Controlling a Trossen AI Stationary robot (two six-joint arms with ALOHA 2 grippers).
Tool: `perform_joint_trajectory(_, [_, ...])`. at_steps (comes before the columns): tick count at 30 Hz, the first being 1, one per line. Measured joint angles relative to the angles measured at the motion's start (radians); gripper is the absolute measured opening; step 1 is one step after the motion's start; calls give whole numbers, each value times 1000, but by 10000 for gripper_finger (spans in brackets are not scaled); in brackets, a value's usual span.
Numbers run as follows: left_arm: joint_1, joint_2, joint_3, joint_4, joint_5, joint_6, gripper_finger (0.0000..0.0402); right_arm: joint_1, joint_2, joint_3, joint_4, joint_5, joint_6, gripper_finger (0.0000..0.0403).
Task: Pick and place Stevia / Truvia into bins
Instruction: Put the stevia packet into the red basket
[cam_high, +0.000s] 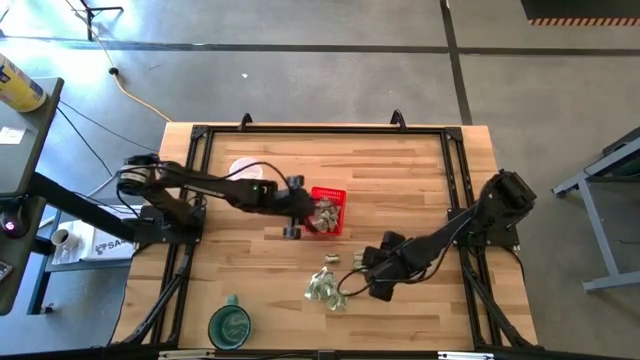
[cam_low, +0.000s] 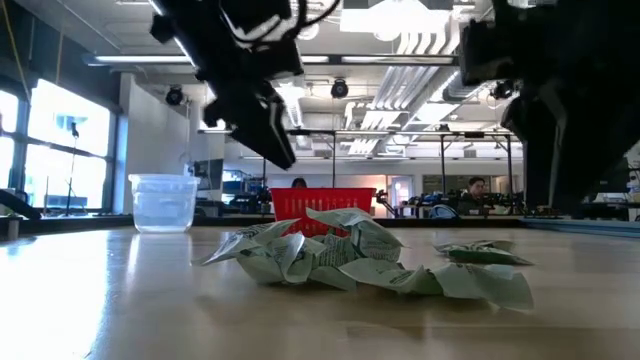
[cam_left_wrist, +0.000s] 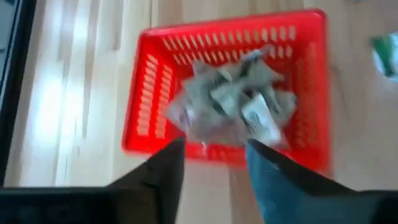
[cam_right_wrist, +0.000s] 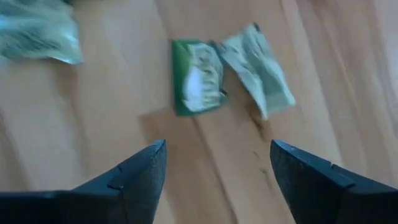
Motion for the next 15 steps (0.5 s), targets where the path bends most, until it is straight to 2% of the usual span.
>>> perform_joint_trajectory(3, [-38, -56, 7, -145, 4, -137, 242, -23, -1, -8, -9, 9, -105, 279])
perform_joint_trajectory(6, [-71, -100, -26, -210, 32, -297, 250, -68, 2, -25, 11, -30, -249, 276])
perform_joint_trajectory(9, [-112, -131, -83, -221, 19, -422, 236, -126, 6, -56, 40, -86, -342, 267])
perform_joint_trajectory(15, [-207, -155, -155, -267, 13, -596, 179, -239, 15, -76, 101, -117, -500, 255])
